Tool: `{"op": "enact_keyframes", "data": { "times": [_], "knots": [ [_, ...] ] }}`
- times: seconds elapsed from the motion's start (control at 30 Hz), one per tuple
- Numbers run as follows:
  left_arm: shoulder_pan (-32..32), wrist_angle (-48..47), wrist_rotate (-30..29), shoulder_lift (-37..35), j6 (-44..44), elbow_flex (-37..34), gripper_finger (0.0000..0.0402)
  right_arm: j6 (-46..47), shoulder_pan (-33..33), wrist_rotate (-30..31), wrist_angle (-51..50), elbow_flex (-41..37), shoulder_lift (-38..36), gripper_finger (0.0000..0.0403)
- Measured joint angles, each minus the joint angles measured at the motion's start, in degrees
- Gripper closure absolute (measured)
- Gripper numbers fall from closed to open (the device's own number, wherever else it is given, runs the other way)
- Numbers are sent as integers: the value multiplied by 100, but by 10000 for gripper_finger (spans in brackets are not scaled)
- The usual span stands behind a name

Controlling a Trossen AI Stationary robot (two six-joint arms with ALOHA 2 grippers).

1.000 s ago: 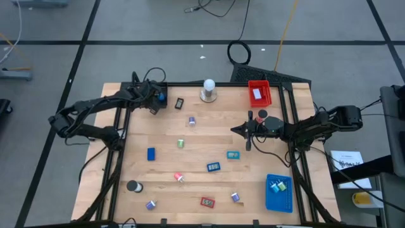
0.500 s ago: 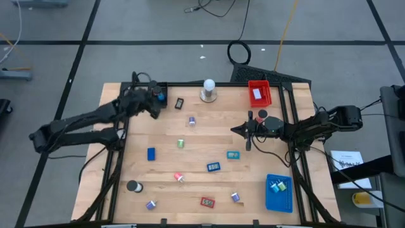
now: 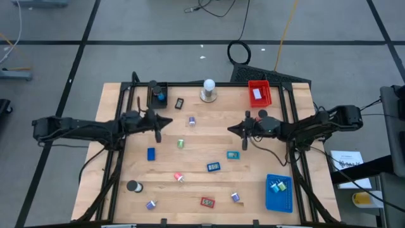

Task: Pick & Place Office items
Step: Put the light blue digital clock in the red bin

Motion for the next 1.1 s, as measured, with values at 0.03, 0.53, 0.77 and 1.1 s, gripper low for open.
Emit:
{"op": "enact_keyframes", "data": {
  "times": [0.03,0.53,0.77,1.1],
  "knots": [
    [-101,142,0,116,71,-3,387,-34,83,165,-356,138,0,402],
    [-959,2588,-43,2156,253,20,376,1186,1540,1614,-5125,2262,0,366],
    [-1148,3513,-218,2902,499,20,397,1432,1803,1623,-6030,2491,0,307],
    [-1227,4008,-503,3471,420,33,376,575,1800,1620,-5357,2479,1,246]
  ]
}}
